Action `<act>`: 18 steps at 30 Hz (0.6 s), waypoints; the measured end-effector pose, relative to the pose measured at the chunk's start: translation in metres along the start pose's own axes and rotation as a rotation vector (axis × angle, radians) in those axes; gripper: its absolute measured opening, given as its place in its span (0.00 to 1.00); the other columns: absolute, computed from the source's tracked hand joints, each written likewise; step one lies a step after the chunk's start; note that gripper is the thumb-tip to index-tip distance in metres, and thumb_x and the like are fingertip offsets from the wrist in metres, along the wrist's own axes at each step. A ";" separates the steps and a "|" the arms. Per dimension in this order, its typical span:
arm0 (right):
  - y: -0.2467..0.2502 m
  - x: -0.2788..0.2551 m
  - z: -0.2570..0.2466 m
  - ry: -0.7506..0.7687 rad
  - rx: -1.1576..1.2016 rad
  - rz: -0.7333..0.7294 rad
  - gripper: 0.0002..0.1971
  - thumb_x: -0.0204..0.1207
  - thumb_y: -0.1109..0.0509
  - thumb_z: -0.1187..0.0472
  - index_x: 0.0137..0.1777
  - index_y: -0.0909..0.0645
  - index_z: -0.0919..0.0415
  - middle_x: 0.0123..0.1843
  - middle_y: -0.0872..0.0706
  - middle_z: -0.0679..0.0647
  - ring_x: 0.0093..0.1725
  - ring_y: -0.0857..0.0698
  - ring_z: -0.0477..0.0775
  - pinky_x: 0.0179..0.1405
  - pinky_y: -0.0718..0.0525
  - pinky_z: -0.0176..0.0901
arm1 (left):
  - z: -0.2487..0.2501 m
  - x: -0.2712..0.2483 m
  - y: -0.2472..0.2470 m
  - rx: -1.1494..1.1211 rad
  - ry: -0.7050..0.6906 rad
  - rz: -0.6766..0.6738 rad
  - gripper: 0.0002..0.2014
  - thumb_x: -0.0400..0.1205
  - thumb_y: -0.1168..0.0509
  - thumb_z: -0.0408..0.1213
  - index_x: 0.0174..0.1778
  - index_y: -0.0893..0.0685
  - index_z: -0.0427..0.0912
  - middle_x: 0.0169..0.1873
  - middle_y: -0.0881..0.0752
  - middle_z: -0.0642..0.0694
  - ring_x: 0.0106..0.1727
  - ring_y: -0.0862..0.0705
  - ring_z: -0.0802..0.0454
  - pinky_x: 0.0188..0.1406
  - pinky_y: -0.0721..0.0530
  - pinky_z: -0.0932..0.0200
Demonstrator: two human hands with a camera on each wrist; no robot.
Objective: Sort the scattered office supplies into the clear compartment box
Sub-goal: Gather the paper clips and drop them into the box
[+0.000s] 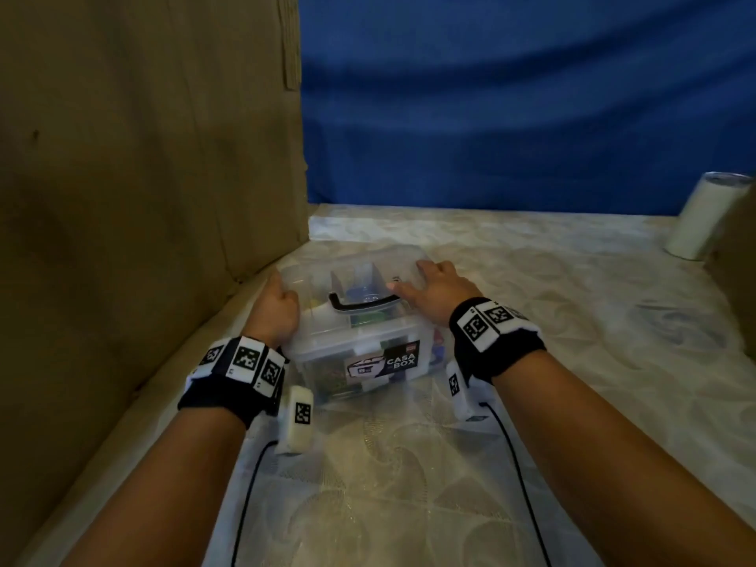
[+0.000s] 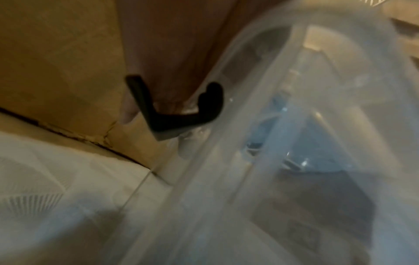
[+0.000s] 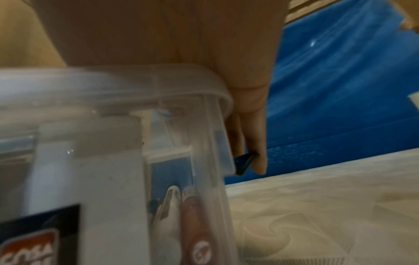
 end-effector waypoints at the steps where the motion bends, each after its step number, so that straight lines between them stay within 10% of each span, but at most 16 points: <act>1: 0.001 -0.001 0.000 -0.015 0.015 -0.008 0.44 0.71 0.43 0.27 0.83 0.46 0.48 0.82 0.41 0.57 0.77 0.32 0.67 0.73 0.30 0.59 | -0.002 0.001 0.000 -0.001 0.017 -0.001 0.26 0.87 0.50 0.35 0.83 0.45 0.40 0.80 0.36 0.37 0.79 0.34 0.39 0.77 0.38 0.51; 8: 0.003 -0.008 0.000 -0.077 0.061 -0.042 0.45 0.69 0.41 0.25 0.83 0.49 0.43 0.84 0.44 0.56 0.79 0.35 0.68 0.75 0.32 0.63 | -0.010 -0.002 0.008 0.051 0.076 -0.035 0.36 0.82 0.37 0.49 0.82 0.42 0.39 0.76 0.31 0.33 0.73 0.28 0.34 0.69 0.25 0.44; 13: 0.003 -0.009 -0.001 -0.081 0.067 -0.044 0.45 0.69 0.42 0.25 0.83 0.49 0.42 0.84 0.42 0.56 0.78 0.33 0.68 0.74 0.30 0.63 | 0.004 -0.011 0.012 0.384 -0.106 0.013 0.40 0.81 0.36 0.45 0.84 0.52 0.41 0.81 0.41 0.35 0.80 0.41 0.35 0.79 0.43 0.44; 18: 0.002 -0.006 0.000 -0.072 0.062 -0.030 0.44 0.70 0.42 0.26 0.83 0.48 0.43 0.84 0.43 0.56 0.79 0.35 0.66 0.75 0.32 0.60 | -0.009 -0.020 0.003 -0.055 -0.115 0.041 0.34 0.80 0.34 0.38 0.79 0.42 0.39 0.76 0.31 0.40 0.76 0.30 0.40 0.73 0.32 0.49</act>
Point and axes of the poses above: each hand's wrist, its own x-axis towards the middle knuckle, its own y-axis out of the back of the hand, z = x × y, the point moved 3 cm from there along x, towards the middle knuckle
